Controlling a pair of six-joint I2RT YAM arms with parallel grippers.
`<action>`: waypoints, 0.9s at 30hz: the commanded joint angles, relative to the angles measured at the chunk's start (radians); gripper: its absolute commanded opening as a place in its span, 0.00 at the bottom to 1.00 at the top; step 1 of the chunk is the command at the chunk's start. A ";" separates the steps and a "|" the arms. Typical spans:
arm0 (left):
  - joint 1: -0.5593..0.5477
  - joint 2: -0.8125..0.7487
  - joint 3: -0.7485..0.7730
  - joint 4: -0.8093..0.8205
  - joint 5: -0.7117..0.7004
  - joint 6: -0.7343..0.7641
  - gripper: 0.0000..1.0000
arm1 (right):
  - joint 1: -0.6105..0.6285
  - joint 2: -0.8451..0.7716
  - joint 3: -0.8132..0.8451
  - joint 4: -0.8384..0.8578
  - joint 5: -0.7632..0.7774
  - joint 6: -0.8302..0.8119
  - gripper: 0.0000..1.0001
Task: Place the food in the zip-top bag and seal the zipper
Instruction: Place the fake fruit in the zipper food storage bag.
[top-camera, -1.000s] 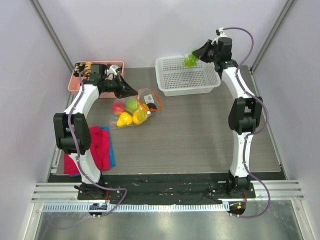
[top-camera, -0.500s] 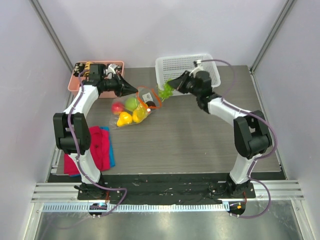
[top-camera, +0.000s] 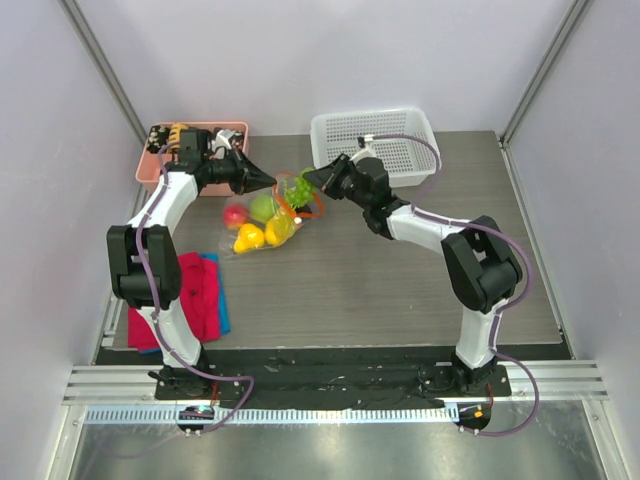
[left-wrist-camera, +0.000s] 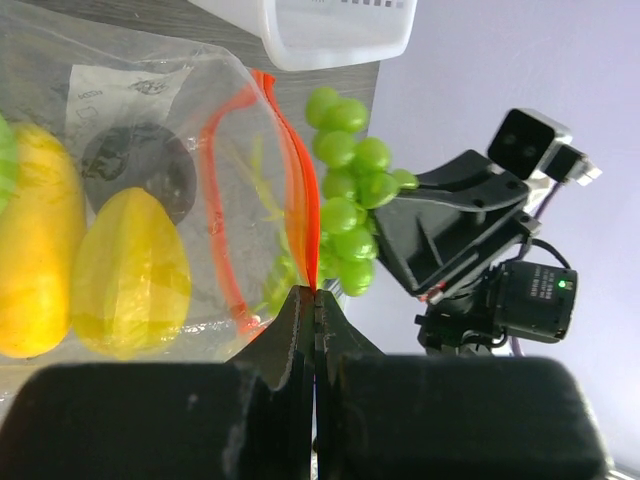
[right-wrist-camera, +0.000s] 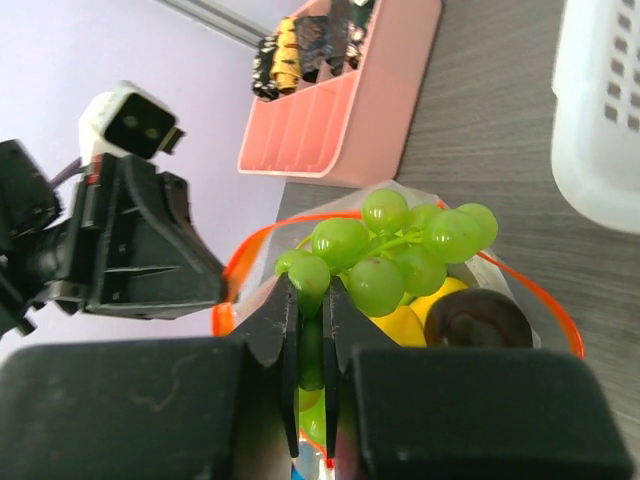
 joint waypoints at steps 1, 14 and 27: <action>0.007 -0.053 -0.001 0.059 0.036 -0.023 0.00 | 0.035 0.015 0.046 0.032 0.094 0.052 0.01; 0.007 -0.051 -0.013 0.096 0.050 -0.054 0.00 | 0.094 0.128 0.091 0.135 -0.101 -0.017 0.01; 0.009 -0.062 -0.037 0.102 0.079 -0.048 0.00 | 0.023 0.343 0.261 0.220 -0.463 -0.058 0.21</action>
